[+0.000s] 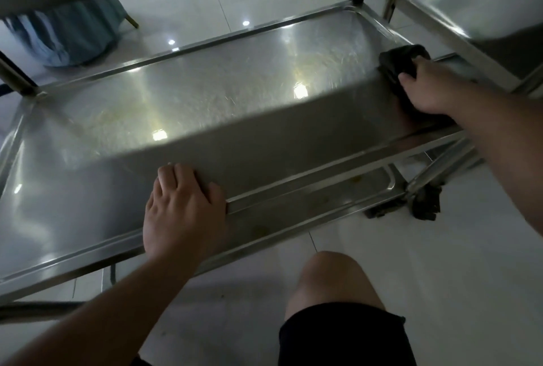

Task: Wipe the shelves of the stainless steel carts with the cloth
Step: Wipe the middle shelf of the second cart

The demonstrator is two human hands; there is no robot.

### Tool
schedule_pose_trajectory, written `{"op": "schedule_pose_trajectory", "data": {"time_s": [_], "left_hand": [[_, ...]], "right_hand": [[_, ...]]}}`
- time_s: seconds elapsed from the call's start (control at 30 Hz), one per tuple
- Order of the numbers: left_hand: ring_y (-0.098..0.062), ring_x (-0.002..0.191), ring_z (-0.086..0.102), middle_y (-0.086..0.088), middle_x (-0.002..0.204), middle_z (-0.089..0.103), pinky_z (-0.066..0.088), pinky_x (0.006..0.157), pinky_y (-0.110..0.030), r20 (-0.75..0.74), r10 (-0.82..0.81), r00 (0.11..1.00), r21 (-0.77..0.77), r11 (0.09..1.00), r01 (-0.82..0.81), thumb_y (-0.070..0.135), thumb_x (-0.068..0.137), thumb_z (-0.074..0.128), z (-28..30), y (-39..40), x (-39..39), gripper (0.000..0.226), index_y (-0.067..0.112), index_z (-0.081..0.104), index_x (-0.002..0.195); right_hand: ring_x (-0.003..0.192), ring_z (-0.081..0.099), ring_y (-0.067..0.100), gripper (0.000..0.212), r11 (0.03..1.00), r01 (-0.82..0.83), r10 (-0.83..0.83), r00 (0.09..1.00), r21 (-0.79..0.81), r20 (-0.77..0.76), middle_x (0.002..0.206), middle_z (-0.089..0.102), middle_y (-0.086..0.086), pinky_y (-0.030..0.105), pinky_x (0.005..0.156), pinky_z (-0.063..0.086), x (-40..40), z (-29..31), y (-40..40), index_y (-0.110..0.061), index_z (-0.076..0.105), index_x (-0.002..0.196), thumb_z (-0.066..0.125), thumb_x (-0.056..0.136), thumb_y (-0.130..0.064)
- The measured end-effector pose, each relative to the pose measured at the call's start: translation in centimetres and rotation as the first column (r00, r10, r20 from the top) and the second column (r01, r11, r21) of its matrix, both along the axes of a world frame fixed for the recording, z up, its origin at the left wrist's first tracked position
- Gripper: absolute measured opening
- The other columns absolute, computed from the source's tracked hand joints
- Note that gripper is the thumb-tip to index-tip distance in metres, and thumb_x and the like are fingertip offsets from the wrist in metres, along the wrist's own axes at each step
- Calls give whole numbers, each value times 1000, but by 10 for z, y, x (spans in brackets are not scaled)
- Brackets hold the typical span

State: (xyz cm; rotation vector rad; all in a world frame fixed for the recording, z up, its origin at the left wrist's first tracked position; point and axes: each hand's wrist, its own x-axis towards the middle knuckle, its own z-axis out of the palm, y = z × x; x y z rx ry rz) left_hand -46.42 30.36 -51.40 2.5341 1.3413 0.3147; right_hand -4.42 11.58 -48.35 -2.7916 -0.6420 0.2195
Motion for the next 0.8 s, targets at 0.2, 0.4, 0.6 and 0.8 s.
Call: {"op": "schedule_pose_trajectory", "data": {"time_s": [0.2,0.4,0.6,0.8], "left_hand": [[-31,112,50,-3,113,39,46,98,-50,14,-13,1000,14,1000,13,49,98,38,1,-1,1,34,19,38,115],[-31,115,50,-4,114,40,45,103,-49,6,-7,1000,-7,1000,7,48,99,35,1,-1,0,38,15,41,117],[-30,115,51,-6,115,43,46,104,-48,9,-30,1000,-10,999,30,43,100,38,3,-2,-1,36,13,43,118],[-32,120,50,-10,123,46,44,109,-47,-10,-41,999,-30,999,41,44,98,33,9,-2,-1,45,10,44,126]], "right_hand": [[132,51,47,56,996,93,-94,994,16,56,144,52,25,56,107,42,-48,-15,-26,-8,47,144,38,104,-47],[113,63,38,47,992,-105,90,977,69,194,125,67,18,46,96,49,-157,-14,-3,-12,59,133,43,104,-45],[148,42,21,59,878,-475,458,870,61,179,160,48,-3,42,120,33,-237,-21,32,-25,51,151,36,105,-60],[142,48,28,59,955,-295,283,942,40,178,157,51,5,46,116,40,-190,-17,15,-20,49,152,39,105,-56]]}}
